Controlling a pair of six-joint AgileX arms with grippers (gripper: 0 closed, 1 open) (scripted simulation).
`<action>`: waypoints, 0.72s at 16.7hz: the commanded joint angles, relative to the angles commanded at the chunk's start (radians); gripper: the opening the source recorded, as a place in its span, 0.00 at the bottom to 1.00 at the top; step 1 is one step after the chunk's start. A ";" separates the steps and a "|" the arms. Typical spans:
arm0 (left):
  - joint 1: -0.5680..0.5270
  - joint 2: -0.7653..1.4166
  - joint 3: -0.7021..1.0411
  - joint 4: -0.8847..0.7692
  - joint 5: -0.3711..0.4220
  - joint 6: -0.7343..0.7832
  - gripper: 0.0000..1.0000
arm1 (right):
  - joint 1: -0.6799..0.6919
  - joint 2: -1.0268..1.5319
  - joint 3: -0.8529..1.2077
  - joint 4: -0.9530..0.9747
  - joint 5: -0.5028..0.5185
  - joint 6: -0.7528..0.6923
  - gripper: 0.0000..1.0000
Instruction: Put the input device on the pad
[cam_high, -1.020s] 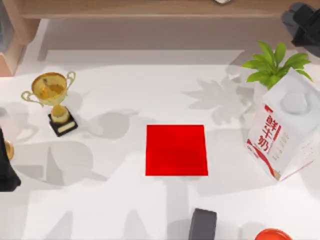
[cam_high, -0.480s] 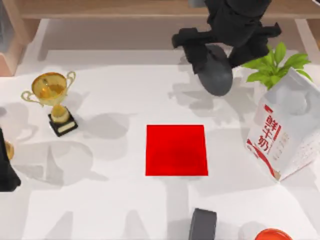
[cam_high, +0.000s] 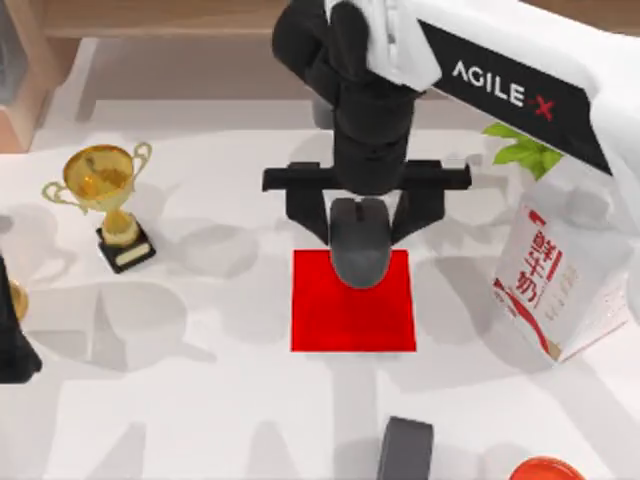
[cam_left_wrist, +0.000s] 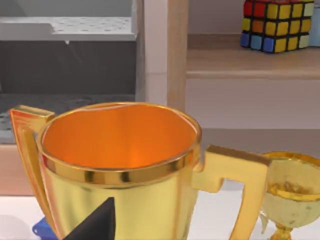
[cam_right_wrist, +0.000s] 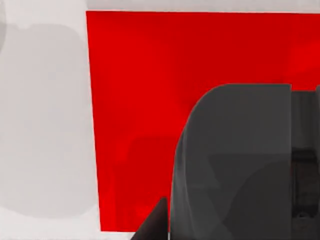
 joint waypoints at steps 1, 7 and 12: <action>0.000 0.000 0.000 0.000 0.000 0.000 1.00 | 0.006 0.011 0.000 0.000 0.002 0.011 0.00; 0.000 0.000 0.000 0.000 0.000 0.000 1.00 | 0.004 0.014 -0.001 0.000 0.001 0.017 0.00; 0.000 0.000 0.000 0.000 0.000 0.000 1.00 | 0.004 0.015 -0.038 0.038 0.001 0.018 0.00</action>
